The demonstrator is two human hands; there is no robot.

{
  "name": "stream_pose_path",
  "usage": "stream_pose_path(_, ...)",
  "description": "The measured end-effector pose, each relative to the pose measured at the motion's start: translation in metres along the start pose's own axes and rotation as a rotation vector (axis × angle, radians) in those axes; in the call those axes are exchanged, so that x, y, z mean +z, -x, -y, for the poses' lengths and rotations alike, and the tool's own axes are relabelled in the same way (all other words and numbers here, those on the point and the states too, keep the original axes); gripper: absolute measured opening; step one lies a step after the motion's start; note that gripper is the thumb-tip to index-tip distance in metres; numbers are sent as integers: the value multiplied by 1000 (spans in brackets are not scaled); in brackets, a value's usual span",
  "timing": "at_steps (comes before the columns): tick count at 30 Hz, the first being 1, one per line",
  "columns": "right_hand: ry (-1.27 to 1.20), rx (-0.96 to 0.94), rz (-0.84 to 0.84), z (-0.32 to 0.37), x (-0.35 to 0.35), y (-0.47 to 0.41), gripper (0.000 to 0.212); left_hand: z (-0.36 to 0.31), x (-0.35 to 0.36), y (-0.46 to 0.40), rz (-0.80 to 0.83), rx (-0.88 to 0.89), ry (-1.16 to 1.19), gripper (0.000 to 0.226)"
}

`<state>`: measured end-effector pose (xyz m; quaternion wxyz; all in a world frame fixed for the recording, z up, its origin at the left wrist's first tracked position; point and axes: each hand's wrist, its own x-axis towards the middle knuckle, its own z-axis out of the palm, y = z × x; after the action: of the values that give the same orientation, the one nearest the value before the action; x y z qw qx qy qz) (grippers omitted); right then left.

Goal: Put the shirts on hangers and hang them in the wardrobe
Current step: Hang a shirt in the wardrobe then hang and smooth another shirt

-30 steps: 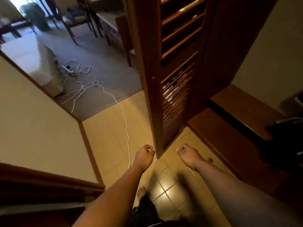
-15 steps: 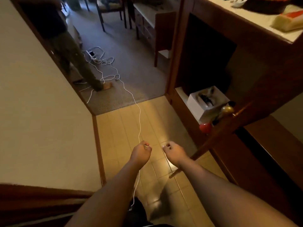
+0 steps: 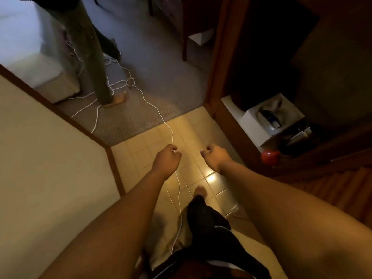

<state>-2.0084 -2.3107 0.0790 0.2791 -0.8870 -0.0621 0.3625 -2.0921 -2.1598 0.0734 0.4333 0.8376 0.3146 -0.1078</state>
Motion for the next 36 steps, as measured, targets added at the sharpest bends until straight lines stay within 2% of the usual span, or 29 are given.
stream_pose_path(10, 119, -87, 47, 133, -91, -200, 45, -85, -83, -211, -57, -31, -49, 38)
stream_pose_path(18, 222, -205, 38, 236, -166, -340, 41, -141, -150, -371, -84, -25, 10, 37)
stream_pose_path(24, 191, -173, 22, 320, -204, -464, 45, -170, -212, -518, -47, 22, -64, 41)
stream_pose_path(29, 66, -73, 36, 406, -231, -567, 53, -200, -285, -644, -36, 80, -165, 41)
stream_pose_path(32, -44, -41, 8, 453, -246, -622, 33, -219, -330, -712, 0, 97, -230, 42)
stream_pose_path(33, -60, -40, -6, 467, -253, -638, 33, -227, -342, -734, 17, 92, -239, 42)
stream_pose_path(36, -89, -59, -54, 506, -278, -694, 45, -258, -374, -804, 40, 91, -242, 44)
